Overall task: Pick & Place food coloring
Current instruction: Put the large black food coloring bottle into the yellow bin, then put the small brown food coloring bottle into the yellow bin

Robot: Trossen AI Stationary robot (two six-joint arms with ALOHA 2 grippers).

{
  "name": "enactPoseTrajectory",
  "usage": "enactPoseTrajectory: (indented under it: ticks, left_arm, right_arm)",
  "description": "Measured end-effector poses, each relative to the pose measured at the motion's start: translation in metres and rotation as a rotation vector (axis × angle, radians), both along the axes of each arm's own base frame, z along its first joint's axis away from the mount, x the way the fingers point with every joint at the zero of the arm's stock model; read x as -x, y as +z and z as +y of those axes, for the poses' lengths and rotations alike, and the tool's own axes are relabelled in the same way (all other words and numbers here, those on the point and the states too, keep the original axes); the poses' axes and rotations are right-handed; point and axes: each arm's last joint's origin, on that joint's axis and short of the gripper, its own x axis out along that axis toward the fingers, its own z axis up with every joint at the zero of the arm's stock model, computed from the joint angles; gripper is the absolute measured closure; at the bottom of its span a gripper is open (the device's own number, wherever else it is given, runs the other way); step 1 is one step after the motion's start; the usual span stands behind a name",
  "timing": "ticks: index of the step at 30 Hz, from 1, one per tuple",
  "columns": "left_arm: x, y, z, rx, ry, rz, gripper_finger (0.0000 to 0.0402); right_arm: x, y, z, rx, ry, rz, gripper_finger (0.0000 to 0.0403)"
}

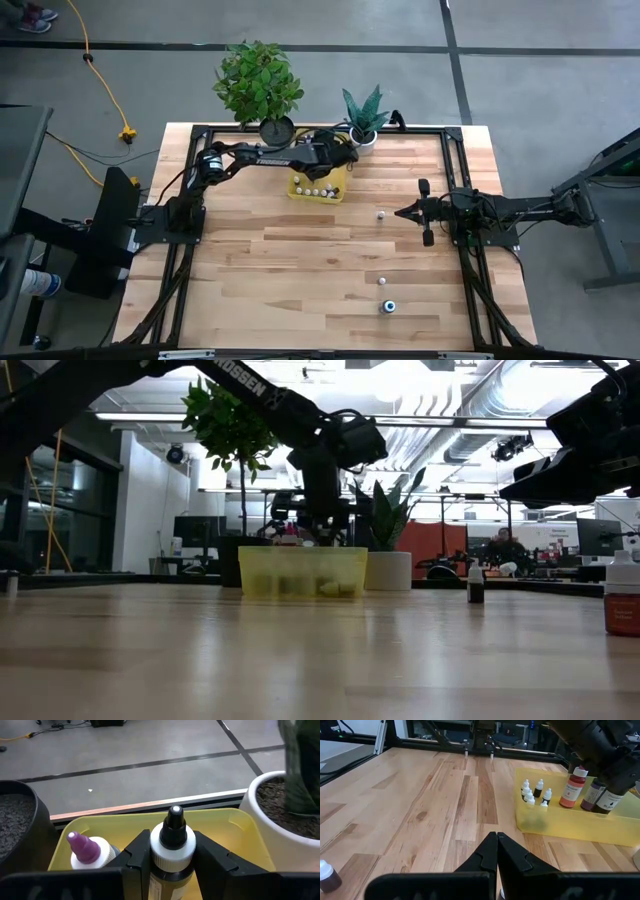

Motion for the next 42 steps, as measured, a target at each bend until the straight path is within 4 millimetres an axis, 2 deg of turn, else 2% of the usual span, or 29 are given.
enactPoseTrajectory:
  ticks: [3,12,22,25,31,37,42]
  left_arm:
    - [0.0,0.0,0.001,0.002,0.0,0.0,0.0294]
    - [0.0,0.0,0.0,0.008,-0.002,-0.001,0.0242]
    - [0.0,0.0,0.0,-0.001,-0.013,0.016,0.0234]
    - [0.0,0.008,0.0,-0.018,-0.043,0.046,0.0233]
    - [0.003,0.034,-0.004,-0.046,-0.096,0.025,0.0233]
    - [0.002,0.066,-0.022,-0.007,-0.342,0.019,0.0233]
    - [-0.01,0.081,-0.045,-0.007,-0.802,0.075,0.0234]
  right_arm:
    - [0.0,0.0,0.0,0.0,0.001,0.0,0.0402]
    - [0.0,0.0,0.0,0.0,0.001,0.0,0.0402]
    - [0.0,0.0,0.0,0.0,0.001,0.0,0.0402]
    - [0.0,0.0,0.0,0.0,0.0,0.0,0.0402]
    - [0.0,0.0,0.0,0.0,0.0,0.0,0.0402]
    - [0.0,0.0,0.0,0.0,0.0,0.0,0.0402]
    - [0.0,0.0,0.0,0.0,0.0,0.0,0.0402]
